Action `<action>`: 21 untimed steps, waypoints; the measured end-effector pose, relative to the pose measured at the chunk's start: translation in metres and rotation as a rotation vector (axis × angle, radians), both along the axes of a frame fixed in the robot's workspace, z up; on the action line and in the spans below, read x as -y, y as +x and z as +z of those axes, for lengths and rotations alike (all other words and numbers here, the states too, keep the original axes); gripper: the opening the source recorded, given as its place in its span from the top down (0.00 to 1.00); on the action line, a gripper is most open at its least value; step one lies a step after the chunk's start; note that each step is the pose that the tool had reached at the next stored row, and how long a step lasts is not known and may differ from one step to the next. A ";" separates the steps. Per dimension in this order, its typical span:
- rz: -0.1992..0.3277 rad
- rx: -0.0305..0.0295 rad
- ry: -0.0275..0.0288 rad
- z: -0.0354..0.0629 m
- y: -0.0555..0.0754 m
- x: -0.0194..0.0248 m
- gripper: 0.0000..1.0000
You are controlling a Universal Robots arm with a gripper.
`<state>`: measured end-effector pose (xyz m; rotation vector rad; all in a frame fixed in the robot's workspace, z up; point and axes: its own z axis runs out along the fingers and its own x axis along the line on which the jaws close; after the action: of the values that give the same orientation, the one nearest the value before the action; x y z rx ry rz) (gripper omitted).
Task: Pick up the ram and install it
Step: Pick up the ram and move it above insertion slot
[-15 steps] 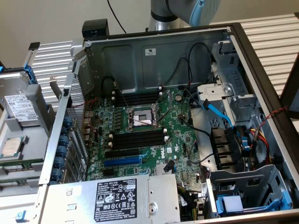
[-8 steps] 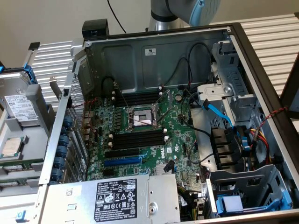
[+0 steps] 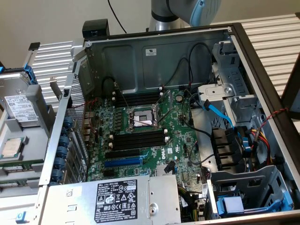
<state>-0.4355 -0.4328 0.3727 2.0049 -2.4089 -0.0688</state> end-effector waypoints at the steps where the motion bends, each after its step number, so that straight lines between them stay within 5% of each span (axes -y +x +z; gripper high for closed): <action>1: 0.017 0.0058 0.0000 -0.0001 0.000 0.0000 0.89; 6: 0.089 0.0275 0.0007 -0.0002 0.000 0.0000 0.89; 12: 0.106 0.0290 0.0052 -0.0003 0.000 0.0000 0.89; 21: 0.115 0.0307 -0.0001 -0.0132 0.000 0.0001 0.89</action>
<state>-0.4353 -0.4329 0.3595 2.1553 -2.3049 -0.0375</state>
